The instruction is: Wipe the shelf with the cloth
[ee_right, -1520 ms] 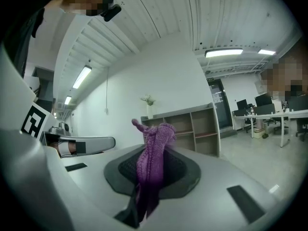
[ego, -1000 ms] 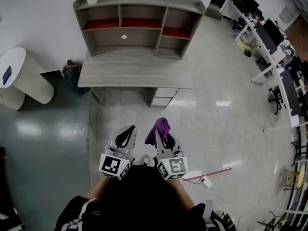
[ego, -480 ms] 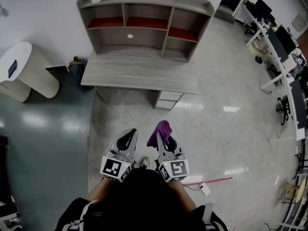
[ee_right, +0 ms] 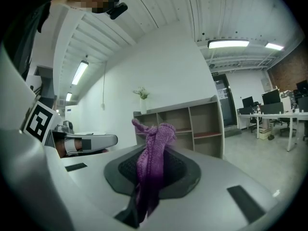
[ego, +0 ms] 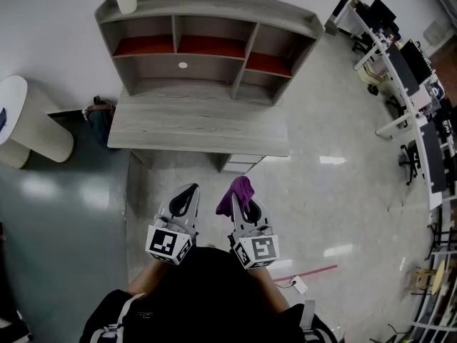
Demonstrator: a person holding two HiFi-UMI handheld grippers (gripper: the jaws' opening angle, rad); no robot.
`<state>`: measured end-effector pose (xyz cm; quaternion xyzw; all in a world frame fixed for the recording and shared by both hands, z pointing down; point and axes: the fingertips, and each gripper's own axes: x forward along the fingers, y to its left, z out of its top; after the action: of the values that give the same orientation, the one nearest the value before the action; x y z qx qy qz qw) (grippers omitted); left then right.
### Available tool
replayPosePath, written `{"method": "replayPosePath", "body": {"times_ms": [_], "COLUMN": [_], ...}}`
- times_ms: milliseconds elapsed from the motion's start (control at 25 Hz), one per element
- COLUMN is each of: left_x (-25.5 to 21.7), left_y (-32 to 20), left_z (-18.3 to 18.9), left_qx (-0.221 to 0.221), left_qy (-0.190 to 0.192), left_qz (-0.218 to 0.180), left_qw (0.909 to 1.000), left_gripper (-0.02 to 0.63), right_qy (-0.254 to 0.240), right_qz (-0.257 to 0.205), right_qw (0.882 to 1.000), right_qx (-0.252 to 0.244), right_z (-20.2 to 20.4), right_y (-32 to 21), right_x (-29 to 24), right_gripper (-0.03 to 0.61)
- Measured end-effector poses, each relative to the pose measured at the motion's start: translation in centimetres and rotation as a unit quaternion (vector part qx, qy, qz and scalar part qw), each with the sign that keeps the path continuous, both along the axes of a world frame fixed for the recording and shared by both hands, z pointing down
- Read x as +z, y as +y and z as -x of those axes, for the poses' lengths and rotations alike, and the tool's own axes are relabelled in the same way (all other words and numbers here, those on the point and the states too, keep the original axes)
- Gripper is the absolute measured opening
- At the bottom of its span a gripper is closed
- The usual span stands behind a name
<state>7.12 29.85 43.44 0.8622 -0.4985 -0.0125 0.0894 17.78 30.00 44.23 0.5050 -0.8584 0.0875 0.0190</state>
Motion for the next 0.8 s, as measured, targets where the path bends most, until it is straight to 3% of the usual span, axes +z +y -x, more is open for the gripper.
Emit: {"method": "replayPosePath", "body": {"times_ms": [520, 800], "left_x": [-0.4, 0.3], "left_y": [-14.5, -19.8], "left_z": [7.4, 8.5], "left_qx": [0.035, 0.026], "left_qy": [-0.002, 0.007], "left_qz": [0.0, 0.014], "left_qw": [0.9994, 0.9995], "left_gripper": [0.005, 0.005], "right_qy": [0.008, 0.016], "right_qz": [0.004, 0.012], "right_qw": [0.999, 0.999], "right_qx": [0.041, 0.038], "right_z": [6.9, 7.7], "right_y": [-14.6, -20.4], "right_x": [-0.6, -0.1], "right_gripper": [0.049, 0.05]}}
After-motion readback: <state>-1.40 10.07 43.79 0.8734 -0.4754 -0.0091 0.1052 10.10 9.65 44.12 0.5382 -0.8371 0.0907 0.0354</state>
